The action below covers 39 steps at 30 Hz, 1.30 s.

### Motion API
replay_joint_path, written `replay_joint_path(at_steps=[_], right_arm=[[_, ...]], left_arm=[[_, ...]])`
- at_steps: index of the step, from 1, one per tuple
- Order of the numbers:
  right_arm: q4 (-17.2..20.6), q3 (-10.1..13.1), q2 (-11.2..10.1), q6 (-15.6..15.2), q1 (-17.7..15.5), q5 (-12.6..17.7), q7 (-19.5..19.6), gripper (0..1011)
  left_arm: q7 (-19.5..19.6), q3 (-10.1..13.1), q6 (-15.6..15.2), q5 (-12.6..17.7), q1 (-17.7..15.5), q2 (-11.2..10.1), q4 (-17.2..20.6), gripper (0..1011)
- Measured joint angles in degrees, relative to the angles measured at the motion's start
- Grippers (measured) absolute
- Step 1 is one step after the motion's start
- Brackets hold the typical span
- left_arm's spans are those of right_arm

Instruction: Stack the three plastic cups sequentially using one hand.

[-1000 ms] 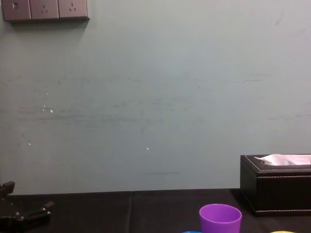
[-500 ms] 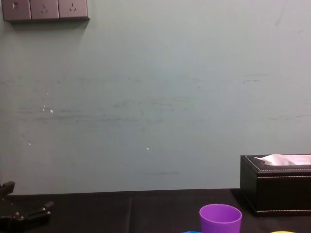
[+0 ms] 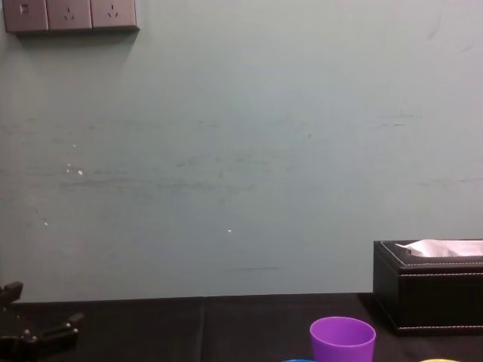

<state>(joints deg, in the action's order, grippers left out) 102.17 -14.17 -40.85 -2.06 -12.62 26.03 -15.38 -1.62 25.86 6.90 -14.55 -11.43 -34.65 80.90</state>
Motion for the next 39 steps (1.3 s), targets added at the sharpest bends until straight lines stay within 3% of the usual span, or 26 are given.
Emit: replay_joint_path(at_steps=[12,39], right_arm=[[-1.51,-0.13,4.34,-2.35,2.03,-1.09,0.42,1003],[-5.73,-0.66,11.21,-3.53,6.55,-6.64,-0.37,1003]], left_arm=[[0.0,0.0,0.0,0.0,0.0,0.0,0.0,1000],[0.0,0.0,0.0,0.0,0.0,0.0,0.0,1000]])
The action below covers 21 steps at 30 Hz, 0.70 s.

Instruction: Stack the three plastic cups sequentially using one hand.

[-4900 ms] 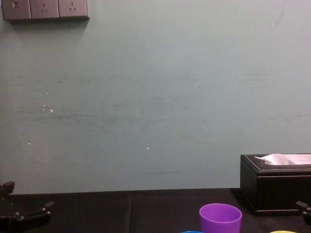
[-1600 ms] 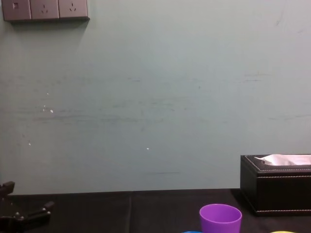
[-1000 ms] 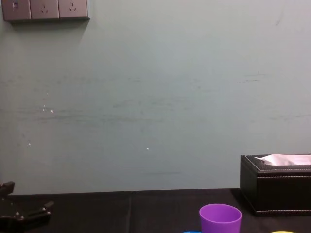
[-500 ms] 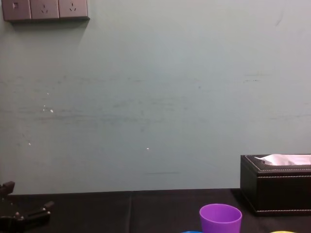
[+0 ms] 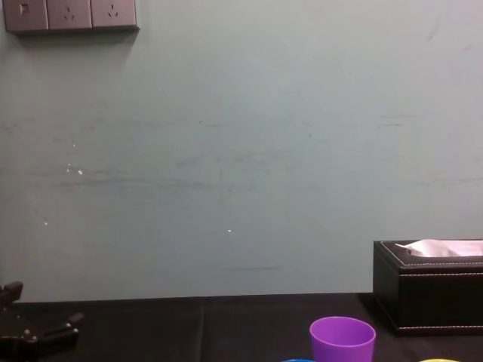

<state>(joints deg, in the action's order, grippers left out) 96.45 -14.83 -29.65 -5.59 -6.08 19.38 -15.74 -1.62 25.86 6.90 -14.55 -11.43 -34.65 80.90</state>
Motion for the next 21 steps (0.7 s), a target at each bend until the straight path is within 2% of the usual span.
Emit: replay_joint_path(at_steps=[21], right_arm=[[-2.79,0.34,4.2,-0.62,2.21,-3.26,-1.28,1003]], left_arm=[[0.0,0.0,0.0,0.0,0.0,0.0,0.0,1000]])
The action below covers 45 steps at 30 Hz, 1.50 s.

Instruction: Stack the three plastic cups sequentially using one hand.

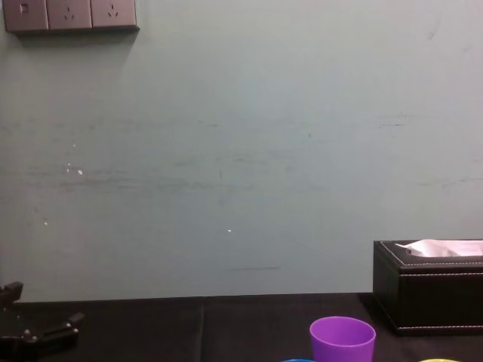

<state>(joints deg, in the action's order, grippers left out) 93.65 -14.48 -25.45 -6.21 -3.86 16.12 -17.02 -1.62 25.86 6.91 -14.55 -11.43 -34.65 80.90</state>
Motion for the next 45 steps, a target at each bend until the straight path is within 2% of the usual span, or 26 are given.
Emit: replay_joint_path(at_steps=[12,27,33,36,45], right_arm=[[-0.63,0.3,1.25,-0.11,0.35,-1.35,-0.28,1003],[-0.63,0.23,1.34,0.2,0.54,-2.1,-0.55,1003],[-0.61,0.23,1.32,0.19,0.52,-2.04,-0.54,892],[-0.61,0.23,1.31,0.19,0.5,-2.01,-0.53,794],[-0.59,0.25,1.31,0.19,0.49,-1.94,-0.52,744]], left_arm=[[0.0,0.0,0.0,0.0,0.0,0.0,0.0,1000],[0.0,0.0,0.0,0.0,0.0,0.0,0.0,1000],[0.0,0.0,0.0,0.0,0.0,0.0,0.0,1000],[0.0,0.0,0.0,0.0,0.0,0.0,0.0,1000],[0.0,0.0,0.0,0.0,0.0,0.0,0.0,1000]])
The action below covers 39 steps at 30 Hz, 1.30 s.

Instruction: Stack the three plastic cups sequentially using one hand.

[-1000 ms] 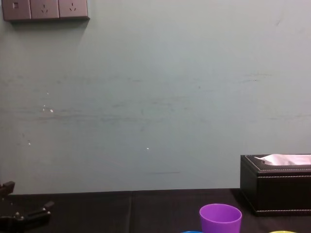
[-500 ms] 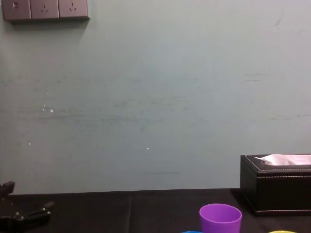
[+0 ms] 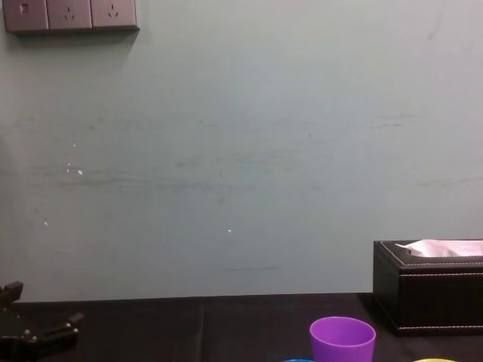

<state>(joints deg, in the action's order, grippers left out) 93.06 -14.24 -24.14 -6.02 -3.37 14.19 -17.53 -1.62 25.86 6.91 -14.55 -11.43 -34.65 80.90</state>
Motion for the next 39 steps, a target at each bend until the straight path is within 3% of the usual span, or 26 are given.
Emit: replay_joint_path(at_steps=[12,22,30,39], right_arm=[[2.82,1.81,0.63,-2.68,1.06,2.74,-0.44,744],[4.79,1.74,1.62,-6.5,6.58,5.63,-0.41,744],[2.9,-1.05,2.64,-8.63,13.7,6.05,-0.41,744],[-0.78,-3.74,4.02,-9.11,17.96,5.78,-0.43,744]], left_arm=[[0.0,0.0,0.0,0.0,0.0,0.0,0.0,1000],[0.0,0.0,0.0,0.0,0.0,0.0,0.0,1000],[0.0,0.0,0.0,0.0,0.0,0.0,0.0,1000],[0.0,0.0,0.0,0.0,0.0,0.0,0.0,1000]])
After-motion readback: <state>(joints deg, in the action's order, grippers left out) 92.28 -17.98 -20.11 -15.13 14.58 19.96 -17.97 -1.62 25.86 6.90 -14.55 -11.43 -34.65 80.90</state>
